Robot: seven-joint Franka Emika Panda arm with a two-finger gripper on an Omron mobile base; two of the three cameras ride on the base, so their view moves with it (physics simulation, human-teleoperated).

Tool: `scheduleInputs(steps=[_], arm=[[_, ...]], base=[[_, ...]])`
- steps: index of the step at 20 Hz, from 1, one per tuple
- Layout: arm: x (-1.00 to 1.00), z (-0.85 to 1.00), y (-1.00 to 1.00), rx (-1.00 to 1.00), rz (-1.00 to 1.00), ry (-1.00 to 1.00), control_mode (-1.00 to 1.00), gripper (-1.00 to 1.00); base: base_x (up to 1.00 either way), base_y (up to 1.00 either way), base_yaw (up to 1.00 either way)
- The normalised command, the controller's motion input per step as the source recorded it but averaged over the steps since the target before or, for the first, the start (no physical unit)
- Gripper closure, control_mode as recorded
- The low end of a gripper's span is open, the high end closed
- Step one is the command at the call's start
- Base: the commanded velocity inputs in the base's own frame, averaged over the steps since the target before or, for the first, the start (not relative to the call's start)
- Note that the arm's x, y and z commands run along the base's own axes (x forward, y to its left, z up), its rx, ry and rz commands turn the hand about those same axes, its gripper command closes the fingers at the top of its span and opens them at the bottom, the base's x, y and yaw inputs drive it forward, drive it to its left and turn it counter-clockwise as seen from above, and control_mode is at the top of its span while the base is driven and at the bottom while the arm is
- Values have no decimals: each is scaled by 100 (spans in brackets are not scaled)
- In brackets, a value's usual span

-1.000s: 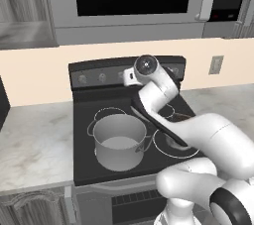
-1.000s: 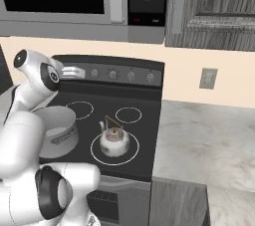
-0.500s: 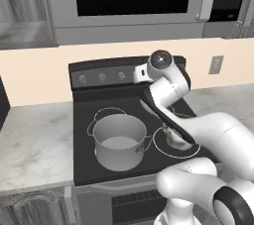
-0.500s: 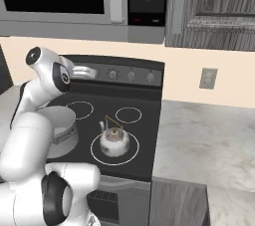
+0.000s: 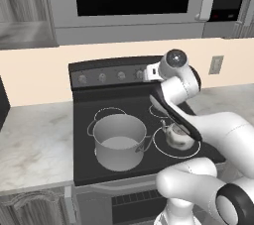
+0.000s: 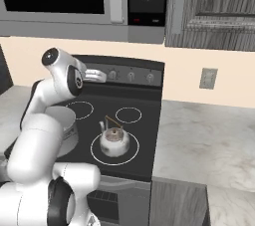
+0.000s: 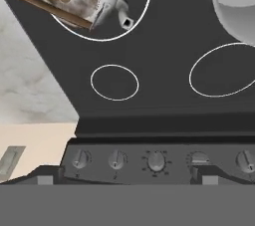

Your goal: Pick the kettle from the cabinet and place it on a stove burner. Then pick the pot from the counter and place it on another stove burner. Finally, turn both burners on.

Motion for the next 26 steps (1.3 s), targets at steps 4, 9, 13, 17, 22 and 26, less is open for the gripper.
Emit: scheduleInputs(steps=[4,9,13,17,22,26], arm=[[3,-1,-37,5,0,0,-100,-100],[6,-7,-30,2,0,1,-100,-100],[9,-12,-27,0,0,0,-100,-100],[2,-2,-31,0,0,0,-100,-100],[0,0,-34,1,0,0,-100,-100],[2,0,-37,2,0,0,-100,-100]], base=[[0,0,0],[0,0,0],[0,0,0],[0,0,0],[0,0,0],[0,0,0]])
